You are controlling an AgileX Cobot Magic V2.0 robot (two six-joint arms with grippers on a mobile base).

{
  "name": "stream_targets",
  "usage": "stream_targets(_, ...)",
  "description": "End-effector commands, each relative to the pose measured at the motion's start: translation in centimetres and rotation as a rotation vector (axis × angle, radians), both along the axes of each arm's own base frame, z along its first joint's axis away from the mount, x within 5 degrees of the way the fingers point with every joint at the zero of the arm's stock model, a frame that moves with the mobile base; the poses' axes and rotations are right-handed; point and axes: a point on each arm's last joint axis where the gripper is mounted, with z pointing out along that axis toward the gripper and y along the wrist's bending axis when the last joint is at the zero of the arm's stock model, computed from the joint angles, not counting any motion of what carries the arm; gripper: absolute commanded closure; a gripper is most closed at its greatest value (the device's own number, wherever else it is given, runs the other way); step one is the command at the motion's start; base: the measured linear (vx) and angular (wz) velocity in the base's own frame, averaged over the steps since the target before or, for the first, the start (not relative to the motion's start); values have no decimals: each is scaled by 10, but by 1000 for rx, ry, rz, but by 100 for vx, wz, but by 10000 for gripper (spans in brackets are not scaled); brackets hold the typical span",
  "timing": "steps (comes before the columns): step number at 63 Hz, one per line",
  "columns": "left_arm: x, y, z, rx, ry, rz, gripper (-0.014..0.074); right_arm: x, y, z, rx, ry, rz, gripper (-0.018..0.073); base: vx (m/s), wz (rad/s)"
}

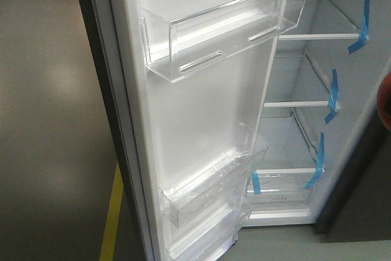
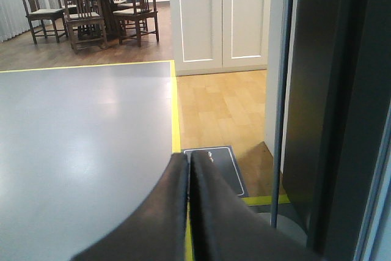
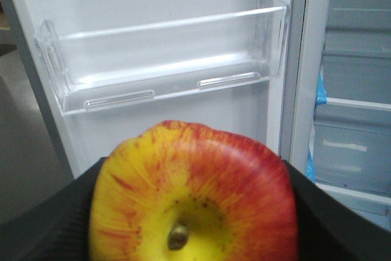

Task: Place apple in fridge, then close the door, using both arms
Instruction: 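Move the right gripper over the top door bin and lower the apple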

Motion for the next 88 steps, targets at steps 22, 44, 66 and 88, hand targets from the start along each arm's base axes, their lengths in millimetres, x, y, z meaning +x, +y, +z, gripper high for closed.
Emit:
stream_targets(22,0,-2,0,-11,-61,-19,603,132,13,115,47,-166,342,564,0,0)
stream_targets(44,0,-2,0,-11,-61,-19,603,251,52,100,-16,-2,518,538,0,0)
stream_targets(66,0,-2,0,-11,-61,-19,603,274,51,87,-30,82,513,169,0,0)
stream_targets(88,0,-2,0,-11,-61,-19,603,275,50,89,-20,65,490,-27,0,0)
